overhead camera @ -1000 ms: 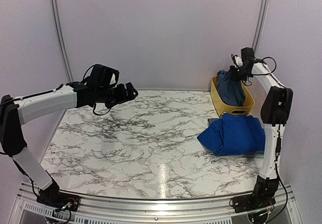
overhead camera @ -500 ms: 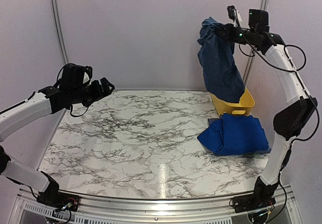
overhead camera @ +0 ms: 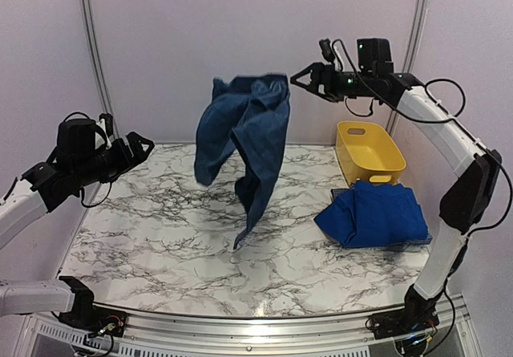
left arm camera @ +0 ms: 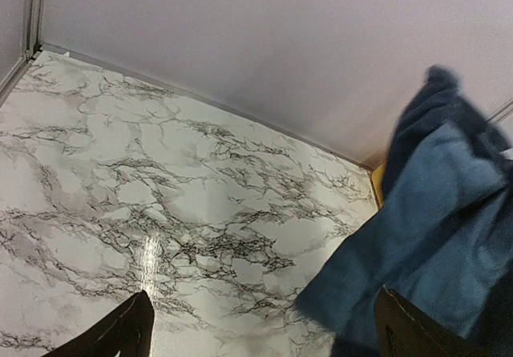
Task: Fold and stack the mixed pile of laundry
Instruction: Place the crumpled T-shirt at the center of the board, then flatten out the crumpled T-shirt at the center of the board.
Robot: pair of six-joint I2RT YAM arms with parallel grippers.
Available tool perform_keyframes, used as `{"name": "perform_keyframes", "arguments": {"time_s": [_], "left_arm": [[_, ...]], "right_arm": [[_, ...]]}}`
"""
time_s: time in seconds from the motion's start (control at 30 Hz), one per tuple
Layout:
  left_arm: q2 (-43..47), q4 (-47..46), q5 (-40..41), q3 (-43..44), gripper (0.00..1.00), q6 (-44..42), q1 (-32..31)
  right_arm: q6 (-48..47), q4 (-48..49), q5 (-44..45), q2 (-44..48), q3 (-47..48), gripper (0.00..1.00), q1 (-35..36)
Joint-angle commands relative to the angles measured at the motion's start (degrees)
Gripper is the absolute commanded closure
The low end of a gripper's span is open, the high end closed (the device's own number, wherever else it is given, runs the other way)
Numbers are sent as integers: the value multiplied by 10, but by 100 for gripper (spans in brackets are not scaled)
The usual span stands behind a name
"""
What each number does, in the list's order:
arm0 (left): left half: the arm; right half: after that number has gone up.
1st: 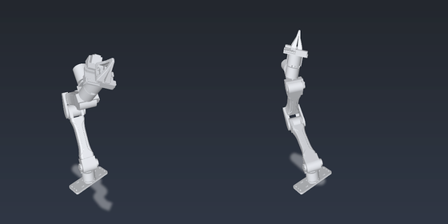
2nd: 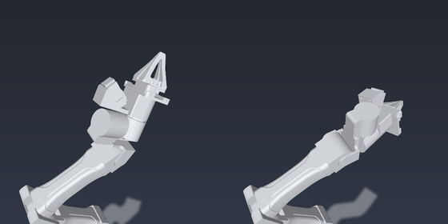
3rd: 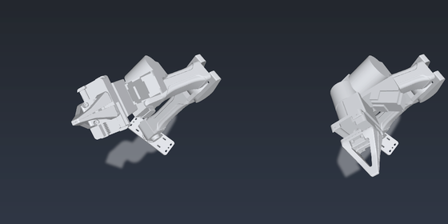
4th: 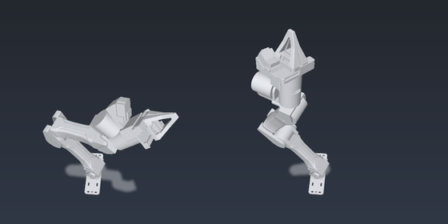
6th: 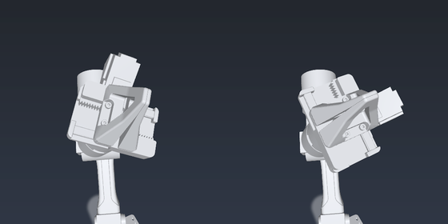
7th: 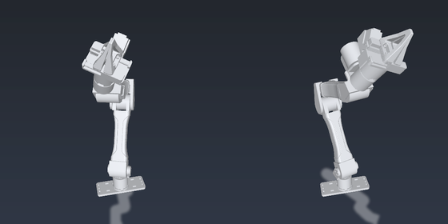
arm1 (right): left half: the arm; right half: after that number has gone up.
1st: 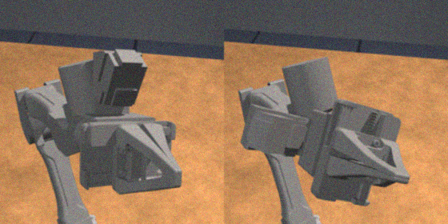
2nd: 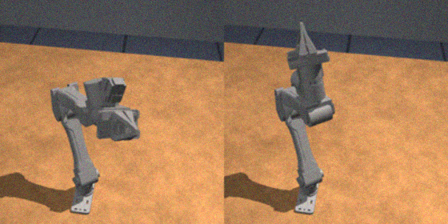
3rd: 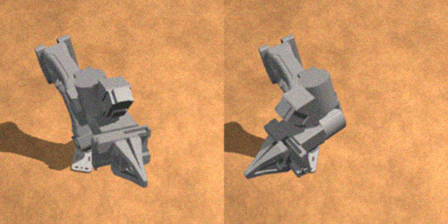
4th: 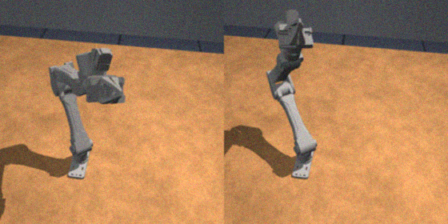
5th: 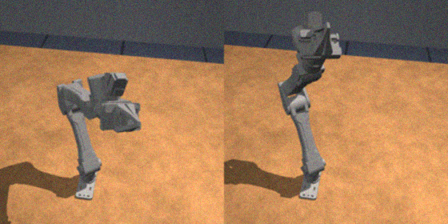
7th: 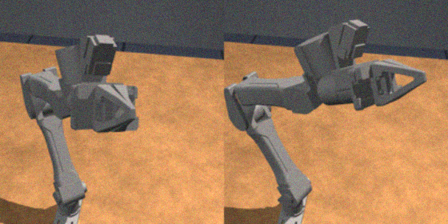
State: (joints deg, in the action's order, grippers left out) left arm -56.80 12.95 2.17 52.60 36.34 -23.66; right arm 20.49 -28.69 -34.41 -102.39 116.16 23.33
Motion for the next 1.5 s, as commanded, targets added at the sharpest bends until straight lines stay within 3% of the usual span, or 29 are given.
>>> {"name": "perform_keyframes", "arguments": {"time_s": [0.0, 0.23, 0.37, 0.57, 0.73, 0.97, 1.07, 1.23, 1.33, 1.47], "left_arm": [[40, 43, 1, -34, 1, 12, 2], [16, 64, -33, -73, 1, 37, -19], [-78, 87, -8, -52, 8, 55, -100], [-223, 88, 12, -29, 21, 140, -196], [-301, 91, 36, -22, 23, 184, -205], [-445, 158, 50, 79, 25, 123, -196], [-477, 161, 37, 93, 37, 107, -163], [-464, 117, -18, 121, 79, 36, -74], [-424, 110, -55, 184, 100, -4, -34], [-381, 112, -68, 282, 100, -32, -21]], "right_arm": [[-59, -124, 110, -26, -105, 7, -40], [-162, -145, 76, 15, -223, 21, 29], [-200, -157, 96, 40, -296, 23, 102], [-193, -121, 103, 69, -407, 23, 128], [-193, -108, 116, 51, -457, 23, 144], [-168, -95, 108, -2, -497, 29, 158], [-142, -82, 99, -27, -503, 34, 166], [-117, -51, 63, -41, -505, 46, 181], [-115, -19, 5, -43, -495, 50, 218], [-103, 42, -89, -62, -446, 54, 288]]}}
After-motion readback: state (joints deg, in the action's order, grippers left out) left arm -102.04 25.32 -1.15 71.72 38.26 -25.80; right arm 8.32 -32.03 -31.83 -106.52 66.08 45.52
